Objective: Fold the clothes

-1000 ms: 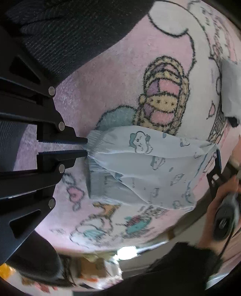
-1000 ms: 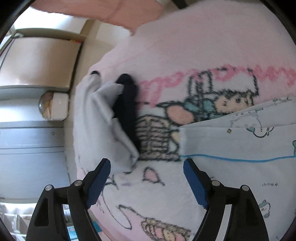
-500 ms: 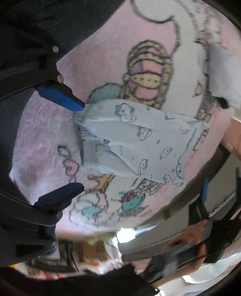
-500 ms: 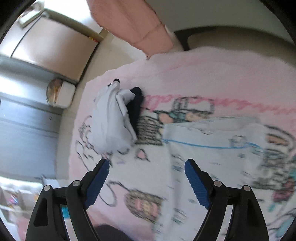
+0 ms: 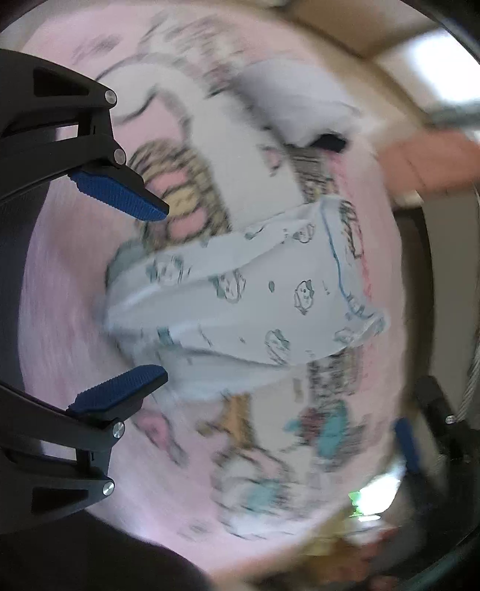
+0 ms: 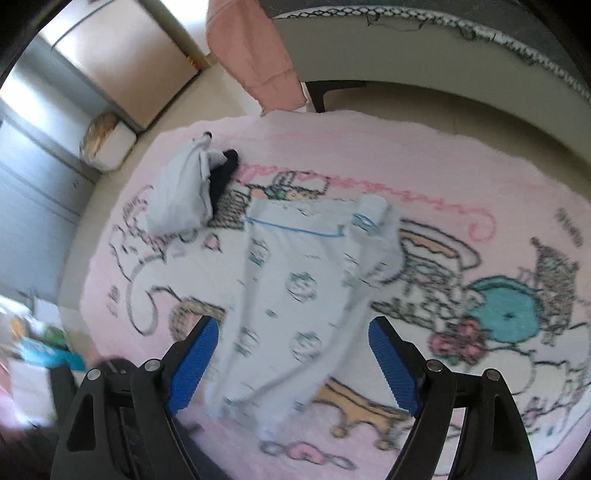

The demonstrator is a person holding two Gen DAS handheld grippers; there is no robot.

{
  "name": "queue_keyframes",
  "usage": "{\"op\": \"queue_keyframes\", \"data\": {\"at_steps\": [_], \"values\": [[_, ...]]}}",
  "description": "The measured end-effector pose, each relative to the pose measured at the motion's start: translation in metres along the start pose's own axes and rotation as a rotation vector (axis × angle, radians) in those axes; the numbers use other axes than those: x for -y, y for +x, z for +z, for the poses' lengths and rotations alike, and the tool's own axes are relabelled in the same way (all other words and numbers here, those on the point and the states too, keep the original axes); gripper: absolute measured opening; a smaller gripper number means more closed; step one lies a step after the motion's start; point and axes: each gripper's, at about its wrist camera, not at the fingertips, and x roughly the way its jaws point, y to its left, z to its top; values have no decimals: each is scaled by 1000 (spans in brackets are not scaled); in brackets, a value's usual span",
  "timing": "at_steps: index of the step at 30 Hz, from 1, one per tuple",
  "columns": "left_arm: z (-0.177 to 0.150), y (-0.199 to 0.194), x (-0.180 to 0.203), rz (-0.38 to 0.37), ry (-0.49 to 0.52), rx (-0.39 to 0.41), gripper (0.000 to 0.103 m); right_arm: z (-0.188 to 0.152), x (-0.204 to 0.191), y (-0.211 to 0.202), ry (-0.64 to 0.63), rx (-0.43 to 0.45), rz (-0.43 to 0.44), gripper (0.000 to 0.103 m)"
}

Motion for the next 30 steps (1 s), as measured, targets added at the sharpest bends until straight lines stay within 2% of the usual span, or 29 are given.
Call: {"op": "queue_keyframes", "data": {"at_steps": [1, 4, 8, 12, 16, 18, 22, 23, 24, 26, 28, 30], "values": [[0, 1, 2, 45, 60, -5, 80, -7, -3, -1, -41, 12, -31, 84], [-2, 2, 2, 94, 154, -12, 80, -29, -18, -2, -198, 48, -116, 84], [2, -2, 0, 43, 198, -9, 80, -58, -46, 4, -436, 82, -224, 84], [17, -11, 4, 89, 290, 25, 80, -83, -67, 14, -626, 75, -332, 84], [31, -20, 8, 129, 425, 83, 80, -108, -84, 19, -812, 102, -444, 84], [29, -27, 13, 171, 557, 185, 80, -123, -95, 22, -931, 138, -508, 84], [6, -36, 26, 324, 894, 461, 80, -158, -114, 30, -1203, 227, -610, 84], [1, -35, 28, 348, 975, 503, 80, -167, -118, 34, -1279, 242, -626, 84], [-6, -31, 31, 372, 1054, 534, 80, -176, -120, 38, -1356, 251, -637, 84], [-15, -23, 32, 388, 1146, 559, 80, -192, -123, 49, -1475, 248, -646, 84], [-25, -14, 33, 376, 1214, 567, 80, -203, -123, 60, -1544, 223, -644, 84], [-33, -7, 34, 332, 1237, 565, 80, -213, -121, 70, -1588, 194, -635, 84]]}}
